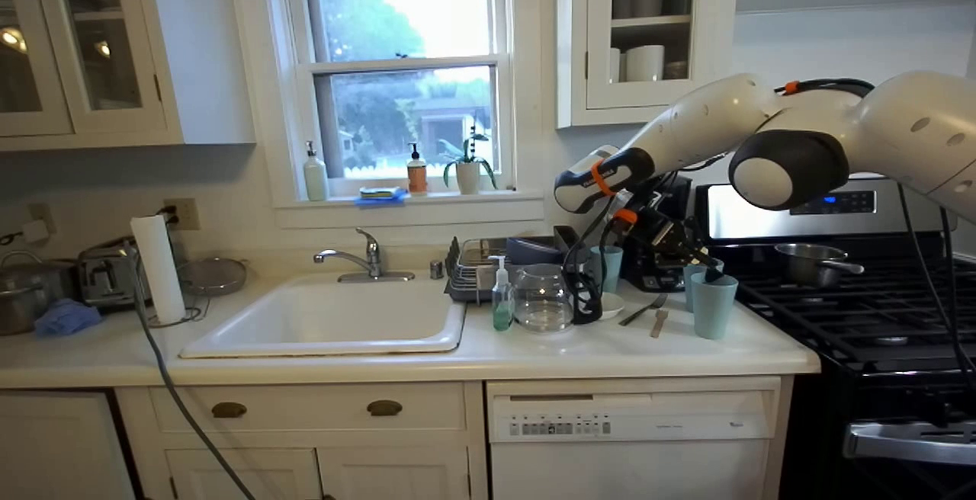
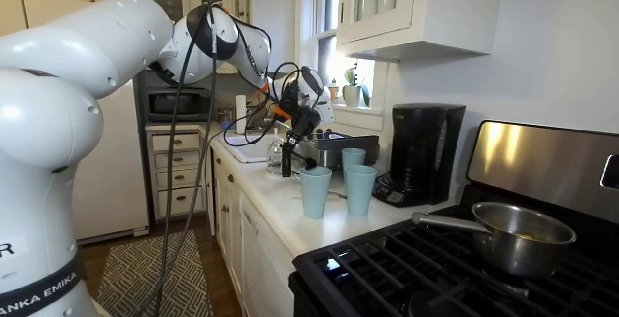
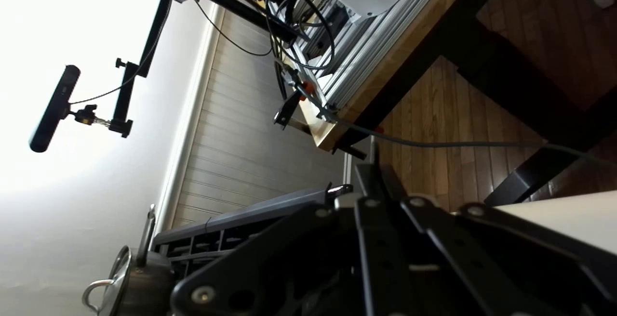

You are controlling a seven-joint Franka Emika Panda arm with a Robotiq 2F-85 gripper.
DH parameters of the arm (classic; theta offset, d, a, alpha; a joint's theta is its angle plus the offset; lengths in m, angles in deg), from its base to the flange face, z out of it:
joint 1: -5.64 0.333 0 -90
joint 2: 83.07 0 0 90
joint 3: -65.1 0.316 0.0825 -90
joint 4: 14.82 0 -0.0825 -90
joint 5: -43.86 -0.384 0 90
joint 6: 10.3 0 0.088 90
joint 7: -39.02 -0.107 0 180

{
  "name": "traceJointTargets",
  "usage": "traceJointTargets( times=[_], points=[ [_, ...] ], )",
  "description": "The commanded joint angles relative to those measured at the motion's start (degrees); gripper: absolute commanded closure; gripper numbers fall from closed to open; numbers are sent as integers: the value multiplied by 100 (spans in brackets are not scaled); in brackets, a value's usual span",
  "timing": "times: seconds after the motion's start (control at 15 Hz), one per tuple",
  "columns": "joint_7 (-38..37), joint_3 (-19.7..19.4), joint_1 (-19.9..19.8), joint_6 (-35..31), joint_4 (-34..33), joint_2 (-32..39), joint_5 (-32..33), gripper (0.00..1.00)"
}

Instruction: Pick up the black measuring spoon and pour its contents into the clear coffee jar, put the black measuring spoon into the most forward blue cup

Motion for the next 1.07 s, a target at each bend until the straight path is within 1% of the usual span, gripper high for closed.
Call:
traceJointTargets(
  times=[0.0, 0.13, 0.33, 0.6, 1.0],
  points=[
    [-136, 819, -635, -1, -71, -183, -34, 99],
    [-110, 1056, -876, -3, -159, -157, -66, 99],
    [-141, 1256, -1172, -12, -408, -87, -124, 99],
    [-82, 1459, -1491, -12, -641, -8, -237, 99],
    [-34, 1706, -1870, -15, -644, 56, -656, 99]
  ],
)
